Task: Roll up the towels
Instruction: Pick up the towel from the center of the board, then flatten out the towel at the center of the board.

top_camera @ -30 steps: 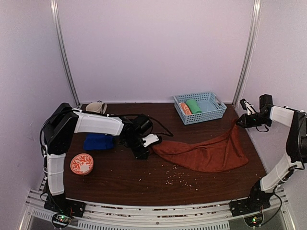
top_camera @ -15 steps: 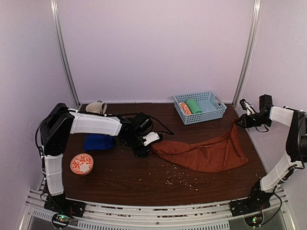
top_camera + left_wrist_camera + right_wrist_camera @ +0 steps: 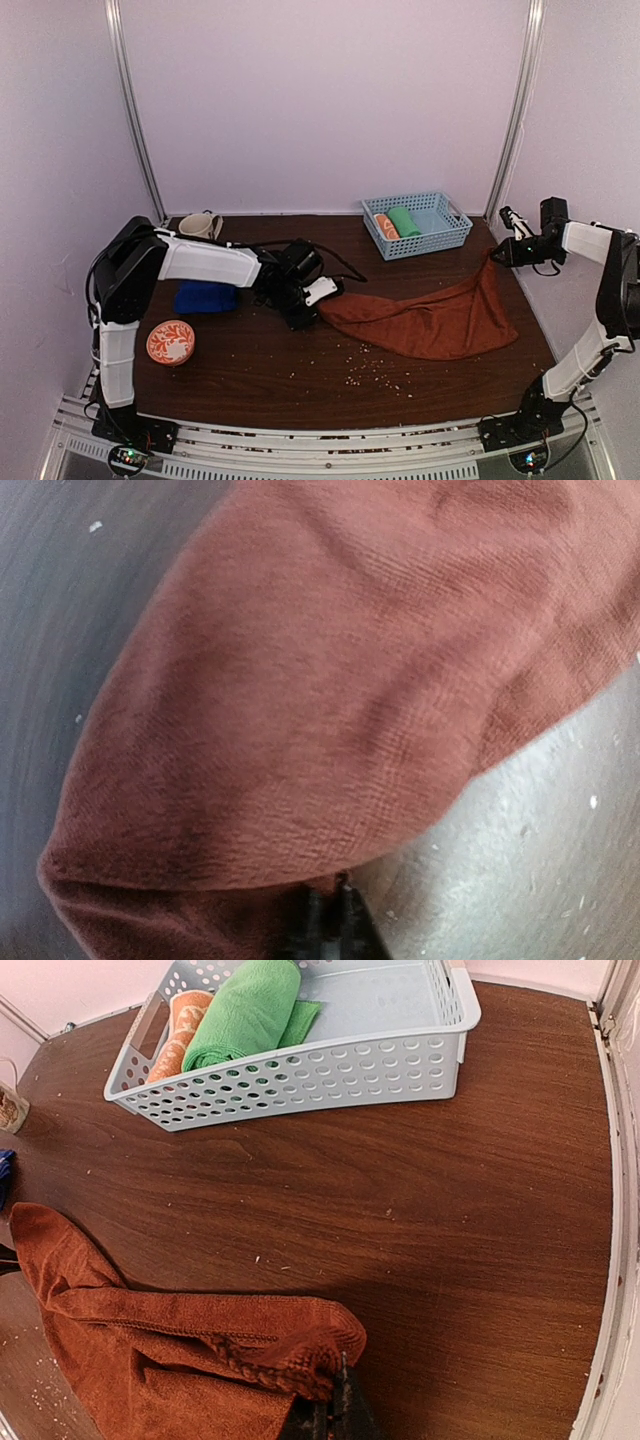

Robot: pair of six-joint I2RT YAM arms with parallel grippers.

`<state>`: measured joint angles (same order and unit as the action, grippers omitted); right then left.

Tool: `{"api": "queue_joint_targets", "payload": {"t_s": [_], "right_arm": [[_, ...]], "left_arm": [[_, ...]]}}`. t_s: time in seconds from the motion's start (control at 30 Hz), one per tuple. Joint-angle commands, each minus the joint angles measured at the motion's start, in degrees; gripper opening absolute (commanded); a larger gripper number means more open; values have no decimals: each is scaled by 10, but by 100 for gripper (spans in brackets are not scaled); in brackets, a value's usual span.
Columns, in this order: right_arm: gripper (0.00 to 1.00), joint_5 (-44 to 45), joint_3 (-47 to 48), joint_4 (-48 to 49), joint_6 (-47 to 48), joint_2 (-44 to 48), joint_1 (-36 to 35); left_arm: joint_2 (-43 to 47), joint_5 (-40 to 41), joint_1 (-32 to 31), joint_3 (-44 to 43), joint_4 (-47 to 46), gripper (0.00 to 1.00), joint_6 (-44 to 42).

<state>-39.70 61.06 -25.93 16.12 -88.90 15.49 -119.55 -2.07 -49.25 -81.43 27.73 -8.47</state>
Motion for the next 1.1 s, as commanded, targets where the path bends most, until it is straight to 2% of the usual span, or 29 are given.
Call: {"api": "queue_joint_targets", "payload": {"t_s": [0.0, 0.17, 0.3, 0.37, 0.5, 0.63, 0.83, 1.07], "right_arm": [[0, -12, 0, 1, 0, 11, -3], [0, -15, 55, -33, 10, 1, -3], [0, -32, 136, -71, 8, -10, 3], [0, -44, 176, -85, 1, -11, 14], [0, -57, 240, -95, -18, 7, 30], [0, -71, 262, -99, -29, 39, 48], [0, -84, 241, -106, -28, 104, 49], [0, -83, 200, -161, 6, 220, 50]], "left_arm": [[-19, 16, -1, 46, 37, 0, 16], [93, 74, 6, 29, 24, 0, 19], [185, 154, 39, -15, 10, 0, 32], [231, 206, 56, -18, -14, 0, 33], [318, 256, 87, -14, -54, 0, 27], [373, 262, 96, 8, -68, 0, 10], [437, 189, 95, 29, -55, 0, 22], [563, 159, 69, 108, -58, 0, 19]]}}
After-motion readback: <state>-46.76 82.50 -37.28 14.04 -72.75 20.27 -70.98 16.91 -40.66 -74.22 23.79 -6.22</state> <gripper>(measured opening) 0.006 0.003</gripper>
